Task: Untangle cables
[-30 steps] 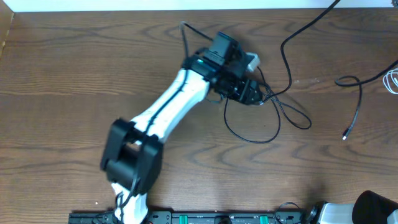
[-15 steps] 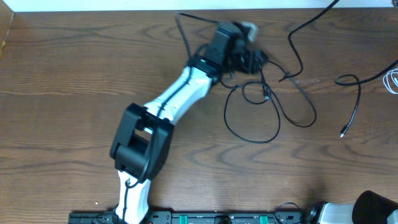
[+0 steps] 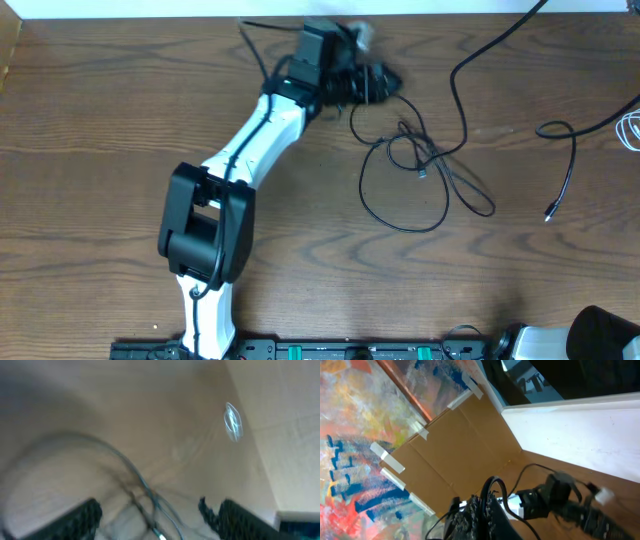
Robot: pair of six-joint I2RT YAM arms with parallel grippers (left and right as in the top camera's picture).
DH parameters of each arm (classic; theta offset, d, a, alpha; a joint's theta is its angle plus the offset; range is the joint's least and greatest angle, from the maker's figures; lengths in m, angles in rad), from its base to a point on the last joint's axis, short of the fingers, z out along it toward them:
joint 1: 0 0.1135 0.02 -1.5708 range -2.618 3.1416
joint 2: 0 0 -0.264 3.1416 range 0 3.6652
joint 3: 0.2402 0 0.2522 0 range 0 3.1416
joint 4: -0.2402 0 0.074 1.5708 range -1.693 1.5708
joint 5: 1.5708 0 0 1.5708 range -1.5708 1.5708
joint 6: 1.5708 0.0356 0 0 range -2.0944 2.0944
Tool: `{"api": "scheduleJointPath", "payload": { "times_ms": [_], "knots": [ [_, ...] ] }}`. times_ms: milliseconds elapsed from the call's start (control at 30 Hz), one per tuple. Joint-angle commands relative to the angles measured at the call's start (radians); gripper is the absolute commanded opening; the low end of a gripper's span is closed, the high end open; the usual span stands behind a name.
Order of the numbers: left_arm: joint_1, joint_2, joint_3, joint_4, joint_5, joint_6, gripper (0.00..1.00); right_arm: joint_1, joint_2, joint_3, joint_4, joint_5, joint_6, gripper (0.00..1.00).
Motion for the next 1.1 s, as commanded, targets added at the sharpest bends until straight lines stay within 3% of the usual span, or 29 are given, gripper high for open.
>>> {"api": "scheduleJointPath", "payload": {
  "times_ms": [0, 167, 367, 567, 800, 1067],
  "knots": [
    [-0.042, -0.030, 0.008, -0.140, 0.143, 0.177, 0.81, -0.006, 0.010, -0.001, 0.002, -0.014, -0.020, 0.01],
    [-0.082, -0.029, 0.008, -0.231, 0.057, 0.196, 0.85, -0.006, 0.010, -0.001, 0.002, -0.014, -0.020, 0.01],
    [-0.126, -0.029, 0.008, -0.213, -0.084, 0.044, 0.93, -0.006, 0.010, -0.001, -0.014, -0.014, -0.021, 0.01],
    [-0.161, -0.029, 0.008, -0.140, -0.085, -0.043, 0.98, -0.006, 0.010, -0.001, -0.021, -0.014, -0.032, 0.01],
    [-0.210, -0.029, 0.008, -0.051, -0.084, -0.042, 0.98, -0.006, 0.010, -0.001, -0.023, -0.014, -0.032, 0.01],
    [-0.227, -0.029, 0.008, -0.140, -0.074, -0.108, 0.97, -0.006, 0.010, -0.001, -0.024, -0.014, -0.032, 0.01]
  ]
}}
